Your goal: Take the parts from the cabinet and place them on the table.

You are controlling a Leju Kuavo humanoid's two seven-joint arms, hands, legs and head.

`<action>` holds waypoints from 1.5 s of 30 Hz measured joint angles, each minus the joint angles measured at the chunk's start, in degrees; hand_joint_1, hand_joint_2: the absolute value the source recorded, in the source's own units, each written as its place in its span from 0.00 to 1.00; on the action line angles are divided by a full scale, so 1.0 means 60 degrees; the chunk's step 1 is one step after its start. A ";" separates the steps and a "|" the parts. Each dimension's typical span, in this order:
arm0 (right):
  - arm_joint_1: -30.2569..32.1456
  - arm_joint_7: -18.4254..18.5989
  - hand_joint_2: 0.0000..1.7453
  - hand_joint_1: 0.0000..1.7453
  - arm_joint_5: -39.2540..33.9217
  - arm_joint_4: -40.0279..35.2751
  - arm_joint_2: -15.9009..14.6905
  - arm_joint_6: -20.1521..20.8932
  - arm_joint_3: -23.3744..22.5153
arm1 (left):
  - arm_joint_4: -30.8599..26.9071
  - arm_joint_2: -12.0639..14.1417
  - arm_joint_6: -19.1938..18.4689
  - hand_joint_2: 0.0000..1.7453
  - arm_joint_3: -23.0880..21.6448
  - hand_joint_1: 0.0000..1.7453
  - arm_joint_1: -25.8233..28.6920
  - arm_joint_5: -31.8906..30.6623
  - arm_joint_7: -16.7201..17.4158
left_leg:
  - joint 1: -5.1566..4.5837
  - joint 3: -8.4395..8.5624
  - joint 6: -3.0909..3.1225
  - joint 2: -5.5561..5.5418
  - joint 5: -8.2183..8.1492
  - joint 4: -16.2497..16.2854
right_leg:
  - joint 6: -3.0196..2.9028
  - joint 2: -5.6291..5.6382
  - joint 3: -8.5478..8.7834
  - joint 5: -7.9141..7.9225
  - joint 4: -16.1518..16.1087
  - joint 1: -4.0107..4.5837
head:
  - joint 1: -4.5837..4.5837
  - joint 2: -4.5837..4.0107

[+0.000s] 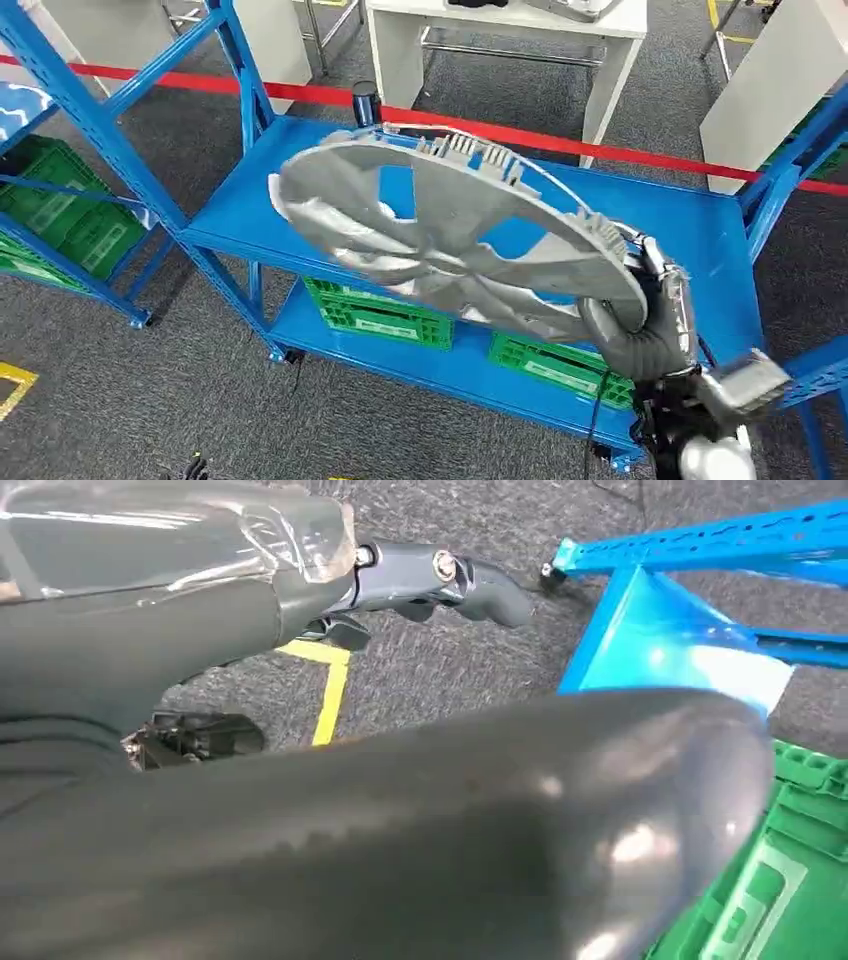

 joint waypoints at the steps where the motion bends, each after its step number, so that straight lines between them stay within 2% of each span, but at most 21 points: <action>1: -0.0024 -0.0083 1.00 1.00 -0.0573 -0.0116 -0.0072 0.0238 0.0040 | 0.0000 0.0004 -0.0061 0.00 0.0029 0.00 -0.0003 -0.0033 -0.0065 | 0.0018 -0.0374 -0.0036 0.0001 -0.0332 0.0790 | -0.0002 0.0000 -0.0010 0.0000 0.0001 0.0019 | -0.0004 0.0000; 3: -0.0098 -0.0094 1.00 1.00 -0.1540 -0.0284 -0.0222 0.0736 0.0117 | 0.0015 0.0004 -0.0168 0.00 0.0102 0.00 -0.0004 -0.0033 -0.0218 | 0.0032 -0.0857 -0.0051 0.0001 -0.0559 0.1776 | -0.0003 0.0005 -0.0005 0.0000 0.0002 0.0055 | 0.0000 0.0000; 5: -0.0124 -0.0134 1.00 1.00 -0.2469 -0.0476 -0.0418 0.1258 0.0233 | 0.0033 0.0018 -0.0168 0.00 0.0164 0.00 -0.0008 -0.0094 -0.0335 | 0.0028 -0.0486 0.0029 0.0000 0.0031 0.0966 | -0.0002 0.0028 0.0025 -0.0001 0.0002 0.0089 | -0.0004 0.0000; 7: -0.0162 -0.0196 1.00 1.00 -0.3266 -0.0658 -0.0604 0.1739 0.0331 | 0.0055 0.0076 -0.0175 0.00 0.0226 0.00 -0.0028 -0.0171 -0.0436 | -0.0020 0.0417 0.0229 -0.0006 0.0807 -0.0801 | 0.0000 0.0042 0.0064 -0.0001 -0.0002 0.0127 | -0.0004 0.0000; 12: -0.0450 -0.0123 1.00 1.00 -0.4201 -0.0805 -0.0969 0.2848 0.0725 | 0.0281 0.0317 -0.0160 0.00 0.0324 0.00 -0.0051 -0.0393 -0.0659 | -0.0170 0.0600 0.0421 0.0017 0.0850 -0.1308 | 0.0218 0.0025 0.0017 0.0138 -0.0069 0.0114 | 0.0011 0.0000; 14: -0.0490 -0.0199 1.00 1.00 -0.4005 -0.0837 -0.1194 0.3008 0.0888 | 0.0339 0.0328 -0.0084 0.00 0.0346 0.00 -0.0089 -0.0470 -0.0666 | -0.0066 0.0726 0.0509 0.0071 0.1087 -0.1612 | 0.0211 0.0003 -0.0149 -0.0196 0.0235 0.0127 | 0.0032 0.0000; 16: -0.0485 -0.0335 1.00 1.00 -0.3818 -0.0834 -0.1359 0.3139 0.1009 | 0.0408 0.0331 -0.0014 0.00 0.0364 0.00 -0.0127 -0.0576 -0.0633 | -0.0069 0.0568 0.0566 0.0060 0.1197 -0.1601 | 0.0119 0.0004 -0.0683 -0.1029 0.1664 0.0108 | 0.0066 0.0000; 18: -0.0491 -0.0458 1.00 1.00 -0.3557 -0.0834 -0.1478 0.3285 0.1147 | 0.0463 0.0328 0.0033 0.00 0.0372 0.00 -0.0131 -0.0655 -0.0561 | -0.0077 0.0397 0.0554 0.0062 0.1306 -0.1588 | 0.0206 0.0003 -0.1070 -0.1474 0.2819 0.0084 | 0.0058 0.0000; 20: -0.0566 -0.0575 1.00 1.00 -0.3371 -0.0823 -0.1581 0.3383 0.1238 | 0.0495 0.0328 0.0040 0.00 0.0371 0.00 -0.0143 -0.0757 -0.0430 | -0.0067 0.0231 0.0515 0.0063 0.1411 -0.1544 | 0.0401 -0.0001 -0.0613 -0.1239 0.2268 0.0032 | 0.0058 0.0000; 22: -0.0823 -0.0648 1.00 1.00 -0.3152 -0.0819 -0.1694 0.3431 0.1300 | 0.0517 0.0302 0.0011 0.00 0.0386 0.00 -0.0146 -0.0864 -0.0156 | -0.0052 0.0048 0.0438 0.0062 0.1486 -0.1422 | 0.0584 -0.0020 0.0565 -0.0744 0.0393 -0.0025 | 0.0062 0.0000; 23: -0.0968 -0.0673 1.00 1.00 -0.3061 -0.0819 -0.1741 0.3463 0.1330 | 0.0514 0.0299 0.0007 0.00 0.0401 0.00 -0.0144 -0.0955 -0.0003 | -0.0071 -0.0043 0.0382 0.0064 0.1520 -0.1338 | 0.0453 -0.0021 0.0916 -0.0840 -0.0201 -0.0007 | 0.0051 0.0000; 27: -0.1132 -0.0472 1.00 1.00 -0.2912 -0.0885 -0.1796 0.3514 0.1399 | 0.0335 0.0171 -0.0040 0.00 0.0546 0.00 -0.0115 -0.1311 0.0590 | -0.0054 -0.0110 0.0141 0.0037 0.1694 -0.1296 | 0.0172 0.0024 0.0691 -0.0596 -0.0053 0.0104 | 0.0047 0.0000; 28: -0.1144 -0.0301 1.00 1.00 -0.2912 -0.0907 -0.1810 0.3518 0.1410 | 0.0225 0.0153 -0.0084 0.00 0.0631 0.00 -0.0069 -0.1403 0.0744 | -0.0016 -0.0175 0.0098 0.0014 0.1682 -0.1249 | 0.0047 0.0003 0.0613 -0.0488 -0.0100 -0.0009 | 0.0069 0.0000; 30: -0.1128 -0.0080 1.00 1.00 -0.2912 -0.0928 -0.1839 0.3532 0.1431 | 0.0051 0.0030 -0.0171 0.00 0.0768 0.00 -0.0015 -0.1555 0.0936 | 0.0019 -0.0413 -0.0020 0.0010 0.0686 -0.0531 | -0.0103 -0.0011 0.0472 -0.0328 -0.0093 0.0005 | 0.0022 0.0000; 33: -0.0952 -0.0003 1.00 1.00 -0.3014 -0.0939 -0.2043 0.3762 0.1446 | -0.0163 -0.0076 -0.0240 0.00 0.0910 0.00 0.0026 -0.1864 0.1122 | 0.0055 -0.0908 -0.0126 0.0012 -0.0500 0.1525 | -0.0082 -0.0016 0.0205 -0.0081 -0.0062 0.0042 | 0.0014 0.0000; 35: -0.0826 -0.0025 1.00 1.00 -0.3021 -0.0939 -0.2204 0.3901 0.1450 | -0.0255 -0.0117 -0.0251 0.00 0.0936 0.00 0.0056 -0.2000 0.1130 | 0.0054 -0.0468 -0.0092 0.0012 -0.0202 0.1369 | -0.0054 -0.0020 0.0009 0.0063 -0.0049 0.0064 | 0.0011 0.0000; 37: -0.0807 -0.0047 1.00 1.00 -0.3010 -0.0939 -0.2353 0.3999 0.1450 | -0.0354 -0.0142 -0.0281 0.00 0.0951 0.00 0.0064 -0.2073 0.1104 | 0.0033 0.0658 0.0041 0.0005 0.0319 -0.0178 | -0.0019 -0.0008 -0.0122 0.0186 -0.0051 0.0099 | 0.0007 0.0000; 38: -0.0813 -0.0054 1.00 1.00 -0.3017 -0.0939 -0.2441 0.4021 0.1453 | -0.0419 -0.0142 -0.0299 0.00 0.0958 0.00 0.0041 -0.2113 0.1038 | -0.0005 0.1294 0.0179 -0.0025 0.0276 -0.1142 | 0.0006 -0.0012 -0.0143 0.0247 -0.0052 0.0082 | 0.0011 0.0000; 39: -0.0837 -0.0069 1.00 1.00 -0.3017 -0.0939 -0.2503 0.4024 0.1450 | -0.0474 -0.0138 -0.0313 0.00 0.0987 0.00 0.0026 -0.2149 0.0980 | -0.0051 0.1474 0.0213 -0.0001 0.0139 -0.1460 | 0.0085 -0.0016 -0.0186 0.0323 -0.0059 0.0125 | 0.0040 0.0000; 43: -0.1048 -0.0185 1.00 1.00 -0.3061 -0.0932 -0.2862 0.3846 0.1475 | -0.0477 -0.0073 -0.0375 0.00 0.1060 0.00 -0.0033 -0.2273 0.0551 | -0.0163 0.1297 0.0488 0.0022 0.0555 -0.1648 | 0.0354 -0.0025 -0.0220 0.0601 -0.0191 0.0046 | 0.0025 0.0000; 45: -0.1170 -0.0203 1.00 1.00 -0.3116 -0.0928 -0.3089 0.3751 0.1446 | -0.0474 -0.0025 -0.0371 0.00 0.1067 0.00 -0.0126 -0.2324 0.0386 | -0.0099 0.1149 0.0636 0.0079 0.0853 -0.1773 | 0.0206 -0.0018 -0.0534 -0.0123 0.0385 0.0028 | 0.0073 0.0000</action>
